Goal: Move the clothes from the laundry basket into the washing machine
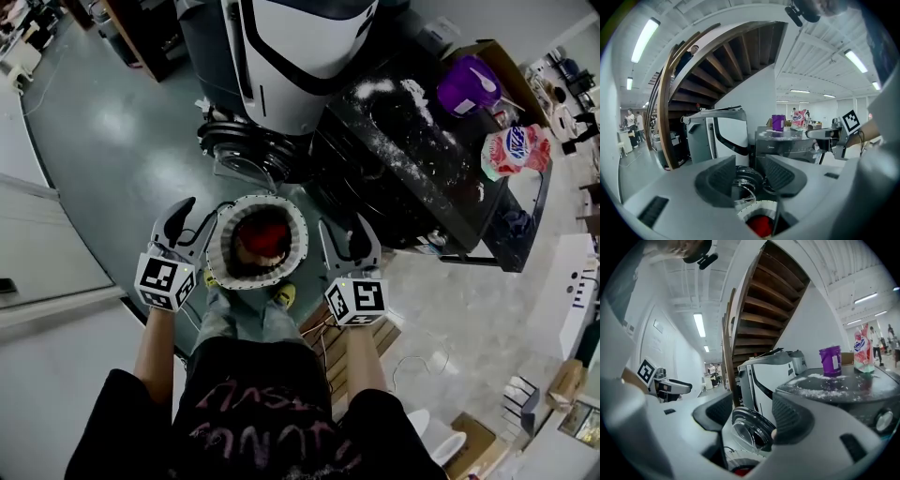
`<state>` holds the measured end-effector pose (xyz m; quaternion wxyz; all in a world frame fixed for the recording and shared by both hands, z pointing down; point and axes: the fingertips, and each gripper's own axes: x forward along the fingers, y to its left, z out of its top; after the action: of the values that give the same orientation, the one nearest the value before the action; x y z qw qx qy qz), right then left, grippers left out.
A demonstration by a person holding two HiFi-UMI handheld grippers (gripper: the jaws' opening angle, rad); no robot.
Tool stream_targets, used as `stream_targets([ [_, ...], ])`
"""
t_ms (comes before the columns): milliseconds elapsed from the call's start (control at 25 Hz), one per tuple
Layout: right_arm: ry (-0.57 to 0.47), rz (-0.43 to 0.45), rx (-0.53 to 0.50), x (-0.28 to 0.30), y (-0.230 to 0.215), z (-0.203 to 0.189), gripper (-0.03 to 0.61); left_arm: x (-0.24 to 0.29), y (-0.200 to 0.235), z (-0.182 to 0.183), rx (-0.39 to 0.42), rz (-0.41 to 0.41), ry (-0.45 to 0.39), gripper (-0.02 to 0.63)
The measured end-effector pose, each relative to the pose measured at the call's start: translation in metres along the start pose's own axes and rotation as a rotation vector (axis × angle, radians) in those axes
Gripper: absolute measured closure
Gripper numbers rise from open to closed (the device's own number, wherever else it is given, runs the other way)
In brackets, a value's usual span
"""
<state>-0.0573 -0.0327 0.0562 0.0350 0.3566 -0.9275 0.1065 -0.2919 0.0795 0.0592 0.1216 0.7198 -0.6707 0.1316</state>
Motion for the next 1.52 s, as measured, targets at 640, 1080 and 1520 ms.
stream_targets([
  [640,0.121,-0.017,-0.019,0.052,0.024,-0.069,0.305,0.056,0.034,-0.065,-0.045,-0.148,0.099,0.417],
  [1080,0.237,-0.013,0.002,0.085,0.019,-0.14,0.302,0.091,0.034,-0.141,-0.092,-0.225,0.215,0.417],
  [1520,0.376,-0.012,0.019,0.079,0.01,-0.225,0.304,0.114,0.025,-0.216,-0.113,-0.249,0.316,0.417],
])
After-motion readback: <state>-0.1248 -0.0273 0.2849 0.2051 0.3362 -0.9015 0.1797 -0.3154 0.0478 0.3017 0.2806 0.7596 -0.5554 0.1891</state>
